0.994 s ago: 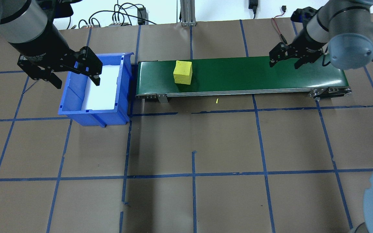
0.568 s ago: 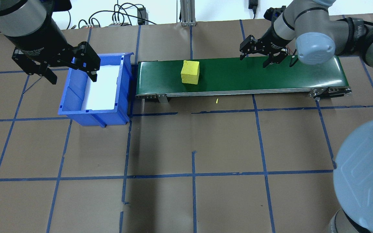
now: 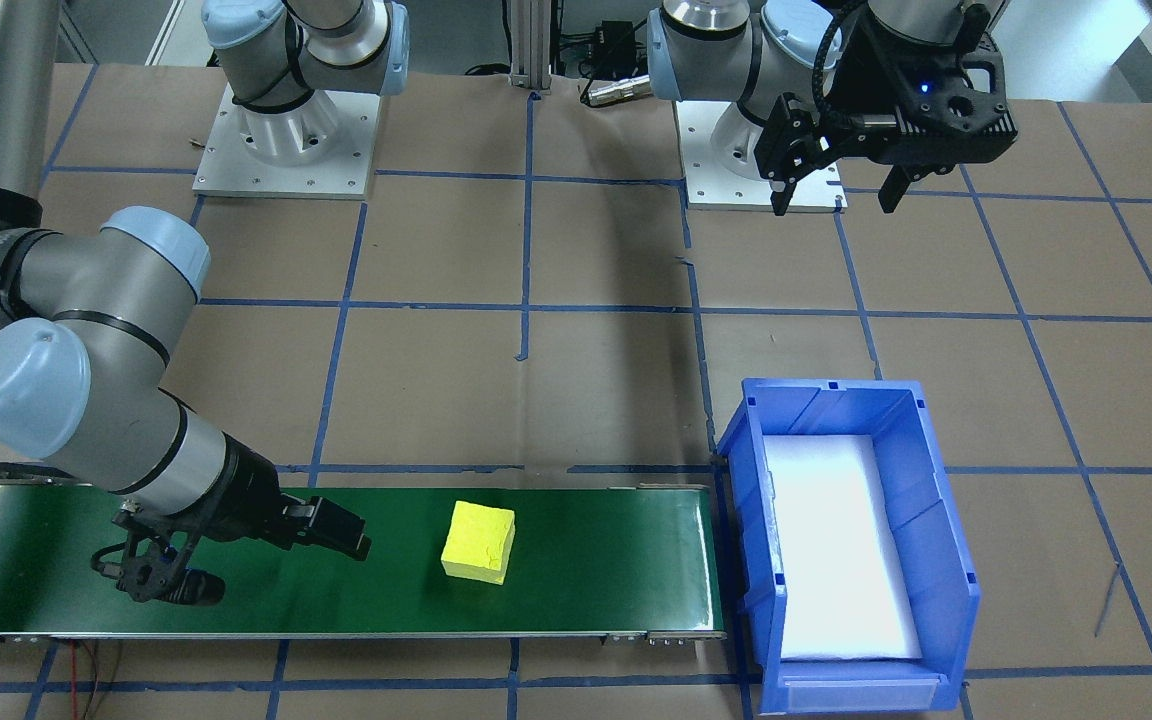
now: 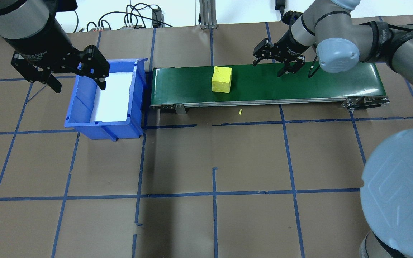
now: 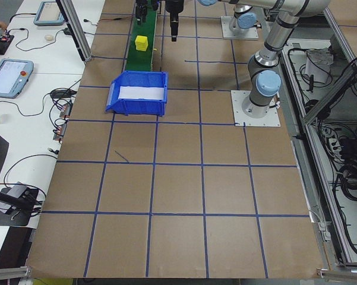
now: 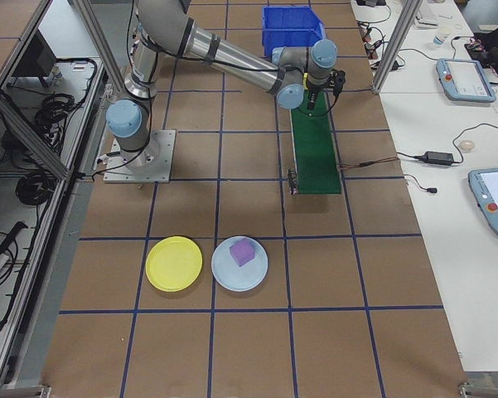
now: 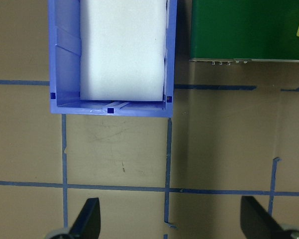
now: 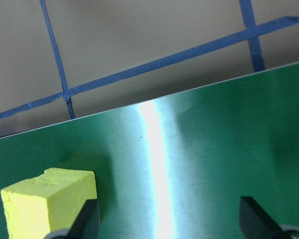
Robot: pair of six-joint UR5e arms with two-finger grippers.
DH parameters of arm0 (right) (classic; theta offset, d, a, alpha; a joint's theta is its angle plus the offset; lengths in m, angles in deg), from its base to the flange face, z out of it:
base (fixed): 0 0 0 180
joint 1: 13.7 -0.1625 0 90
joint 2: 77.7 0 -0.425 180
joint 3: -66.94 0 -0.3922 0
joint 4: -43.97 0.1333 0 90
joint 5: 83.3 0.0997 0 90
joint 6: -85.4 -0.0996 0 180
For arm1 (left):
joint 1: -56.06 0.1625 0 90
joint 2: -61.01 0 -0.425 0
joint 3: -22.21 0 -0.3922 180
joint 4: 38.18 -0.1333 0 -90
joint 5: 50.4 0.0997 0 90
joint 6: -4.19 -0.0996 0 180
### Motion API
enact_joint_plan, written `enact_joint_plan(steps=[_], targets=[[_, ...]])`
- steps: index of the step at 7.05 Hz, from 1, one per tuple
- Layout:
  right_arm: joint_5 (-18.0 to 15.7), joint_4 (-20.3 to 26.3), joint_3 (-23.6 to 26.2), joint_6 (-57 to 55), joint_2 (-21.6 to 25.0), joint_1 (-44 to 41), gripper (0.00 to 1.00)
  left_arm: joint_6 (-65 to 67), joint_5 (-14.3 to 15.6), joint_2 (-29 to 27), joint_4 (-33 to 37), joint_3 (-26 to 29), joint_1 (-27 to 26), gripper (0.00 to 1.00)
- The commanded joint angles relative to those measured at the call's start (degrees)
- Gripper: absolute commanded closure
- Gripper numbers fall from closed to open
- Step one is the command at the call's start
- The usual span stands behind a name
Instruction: Move block left to right into plate
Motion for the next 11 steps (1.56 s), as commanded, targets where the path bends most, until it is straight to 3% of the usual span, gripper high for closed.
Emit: enact_joint_plan(steps=[1,11], targets=[[0.64,-0.26,0.09,-0.92,-0.33,-0.38,0.0,0.01,-0.04,0.0,0.35,-0.08,-0.03,0.0],[0.82,-0.61,0.53,-1.01,-0.6,-0.38,0.0,-0.78,-0.56,1.32,2.63,-1.14,3.23,0.0]])
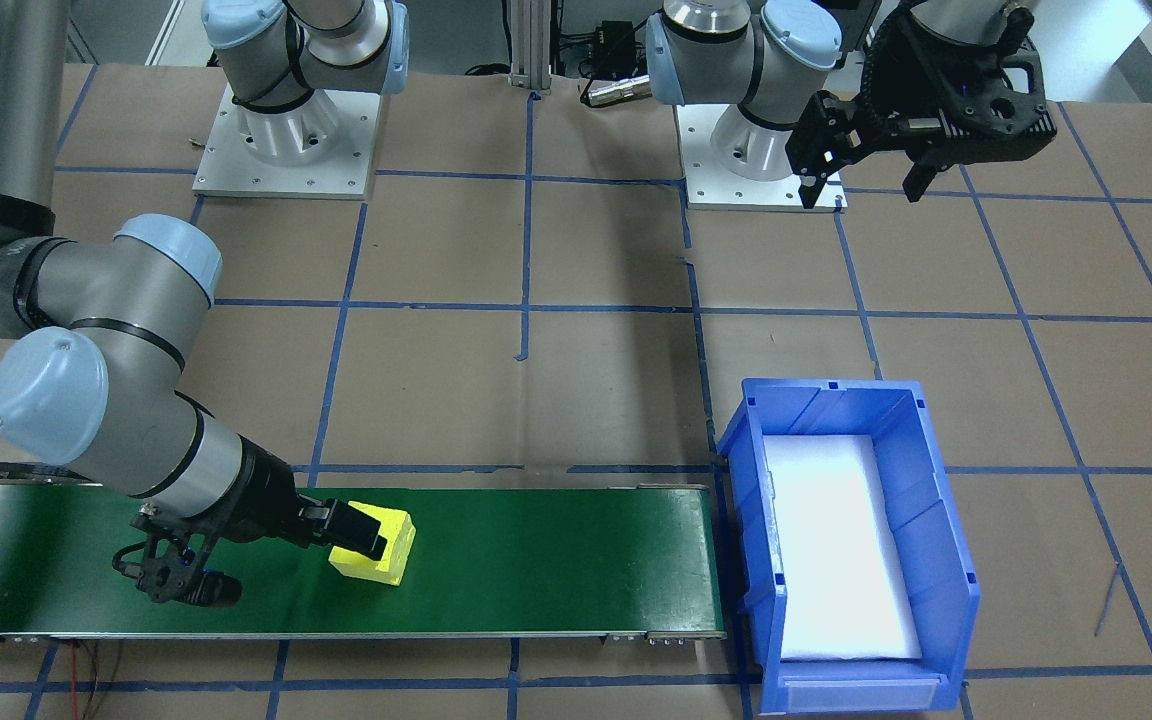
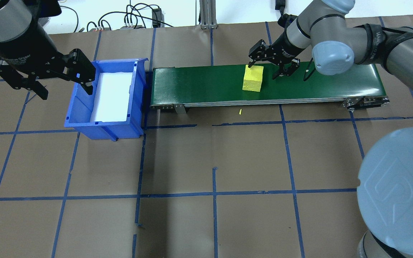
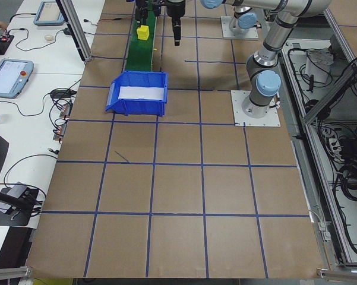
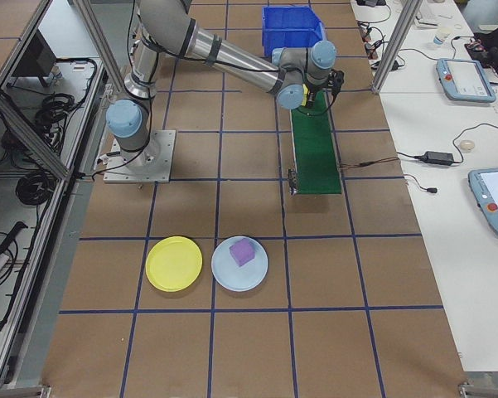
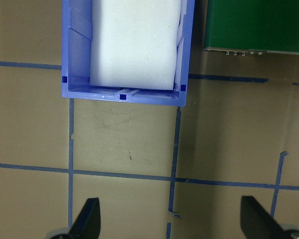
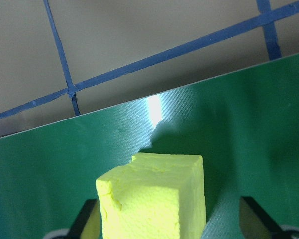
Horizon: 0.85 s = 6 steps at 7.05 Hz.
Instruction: Move block left to right into plate
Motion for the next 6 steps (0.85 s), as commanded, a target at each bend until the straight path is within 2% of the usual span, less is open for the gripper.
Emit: enact_joint_plan(steps=[1,3,4,5,6], targets=[[0.0,-0.16,0.17,0.06,-0.09,0.0,0.0,-0.1,0.04,0.22,-0.11,-0.59,-0.28,0.0],[-0.78,-0.77,1.3,0.41,-0.53,0.0,0.0,-0.1,0.04,0.22,-0.02,-0.68,-0.37,0.0],[-3.4,-1.47,2.71,3.54,-0.62,0.0,0.15,-0.1,0.04,0.22,-0.02,-0.68,-0.46,0.0],[-8.39,-1.74,4.11,10.36,-0.62,0.09,0.39,-0.1,-0.05,0.22,-0.02,-0.77,-0.46,0.0],[-11.13,-1.75,3.69,16.35,0.16,0.09,0.45,-0.1,-0.31,0.22,-0.02,-0.77,-0.46,0.0]])
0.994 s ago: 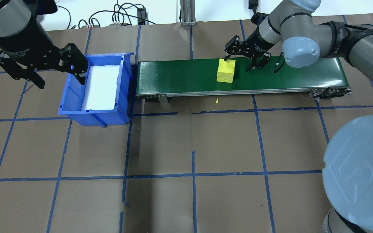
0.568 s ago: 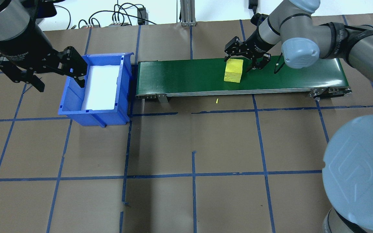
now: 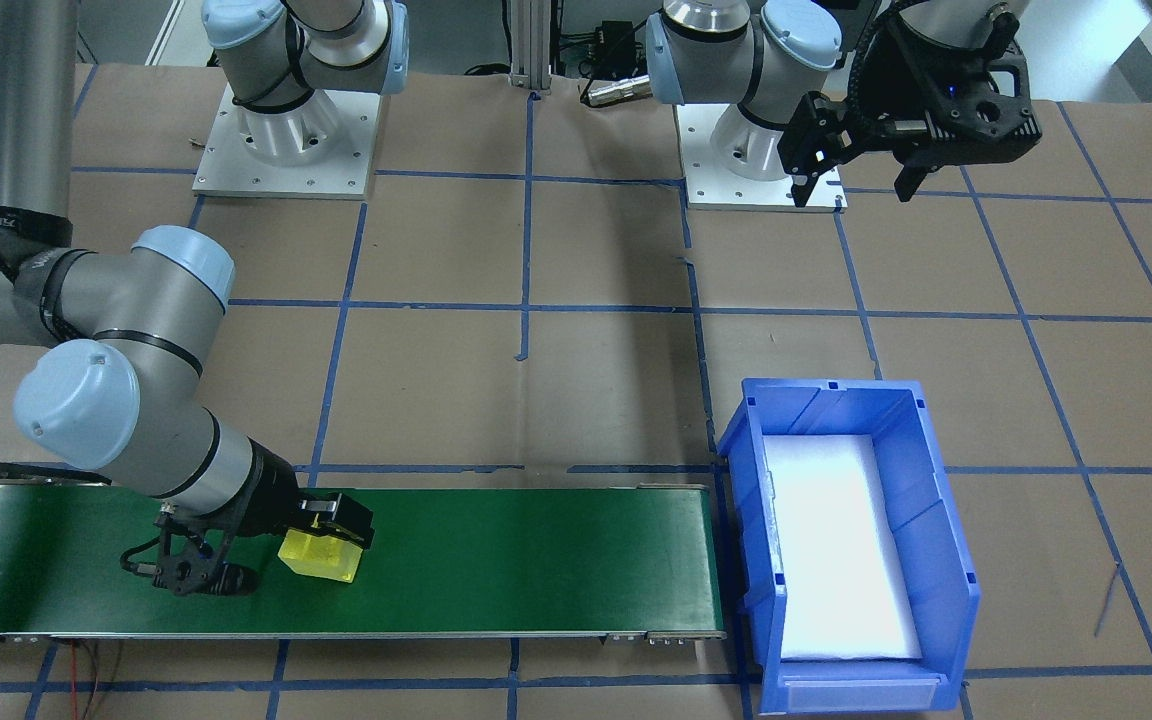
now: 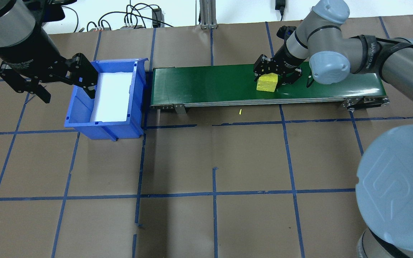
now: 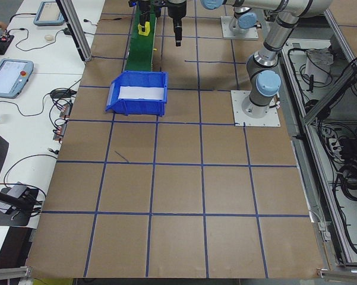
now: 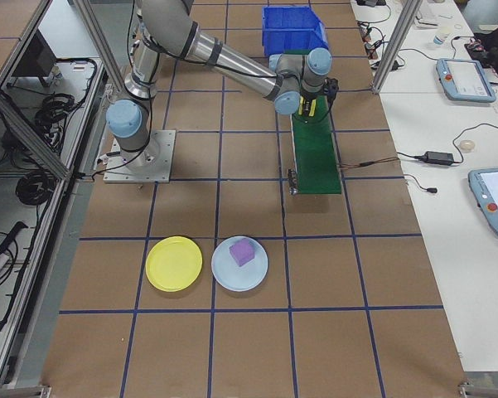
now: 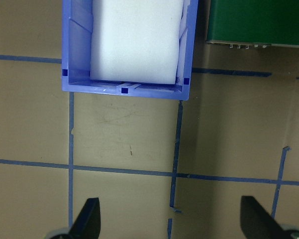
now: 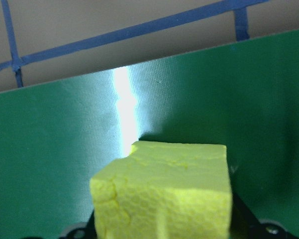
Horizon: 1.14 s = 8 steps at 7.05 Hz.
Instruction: Move block left to right into plate
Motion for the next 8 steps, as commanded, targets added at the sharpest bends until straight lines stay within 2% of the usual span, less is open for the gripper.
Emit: enact_joint_plan(steps=[1,2,3,4,5,6,8], targets=[[-9.24,0.69,-0.49,12.48,2.67,0.64,0.47,0.08,-0.4,0.0,0.0,-0.12,-0.02,0.0],[-15.73,3.05,0.46,22.54,6.51,1.87,0.48,0.35,-0.4,0.0,-0.09,-0.12,-0.02,0.0],[-20.24,9.08,2.47,30.38,11.25,7.1,0.5,0.35,-0.4,0.0,-0.09,-0.12,-0.02,0.0],[-20.98,12.09,6.76,39.25,16.0,13.94,0.5,0.35,-0.4,0.0,0.0,-0.12,-0.02,0.0],[-23.07,11.86,11.24,49.52,19.79,22.19,0.5,0.35,-0.49,0.0,-0.09,-0.12,-0.02,0.0],[-23.09,11.86,13.11,57.45,20.69,30.01,0.5,0.35,-0.4,0.0,-0.09,-0.03,-0.02,0.0],[-23.18,11.51,13.3,70.31,20.7,43.2,0.5,0.44,-0.49,0.0,-0.09,-0.12,-0.02,0.0]])
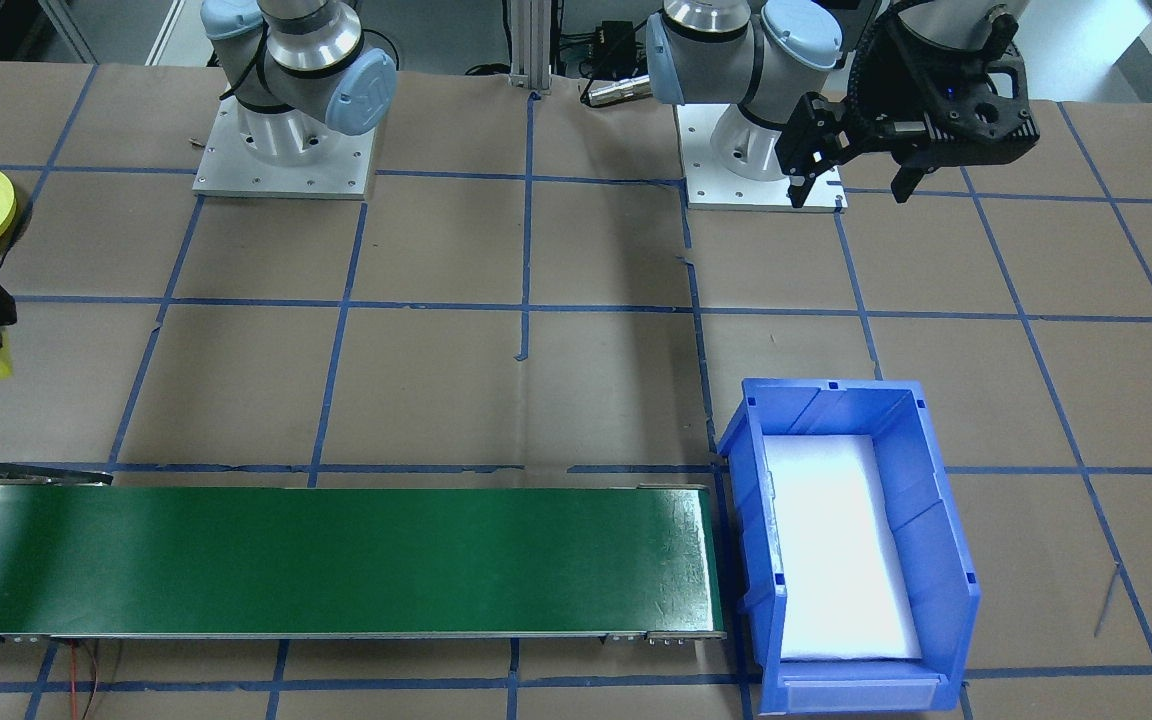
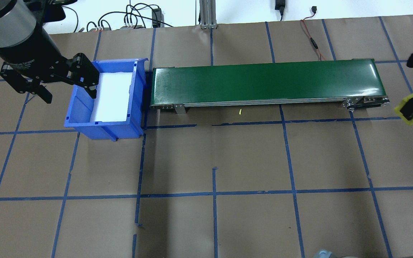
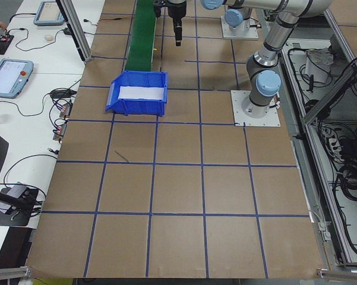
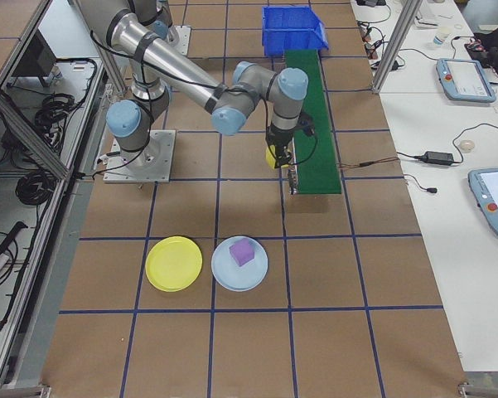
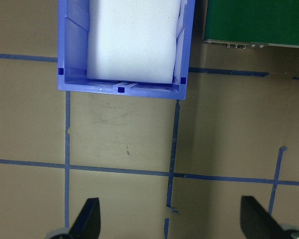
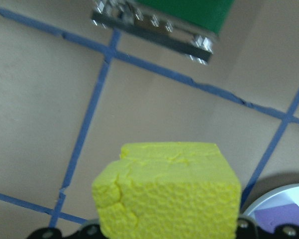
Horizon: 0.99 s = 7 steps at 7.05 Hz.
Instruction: Move block left to right into plate
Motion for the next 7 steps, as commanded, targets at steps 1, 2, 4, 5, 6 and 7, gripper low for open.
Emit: enact_joint_plan(steps=[1,2,4,5,6,7], targets=[[0.21,-0.26,1.01,13.89,0.14,15.12,0.5,0.07,-0.02,0.0,0.0,0.06,0.0,0.0],[1.08,-2.26,2.41,20.82,0.14,22.4,0.5,0.07,-0.02,0.0,0.0,0.06,0.0,0.0],[5.89,-9.35,8.02,32.77,-0.64,34.11,0.5,0.07,-0.02,0.0,0.0,0.06,0.0,0.0],[10.1,-14.27,11.01,37.11,-1.87,37.47,0.48,0.07,-0.02,0.0,0.0,0.06,0.0,0.0],[10.14,-15.19,12.25,38.11,-4.41,38.29,0.4,0.07,-0.02,0.0,0.0,0.06,0.0,0.0],[9.44,-15.2,12.18,38.2,-5.65,39.78,0.13,0.07,-0.02,0.0,0.0,0.06,0.0,0.0]])
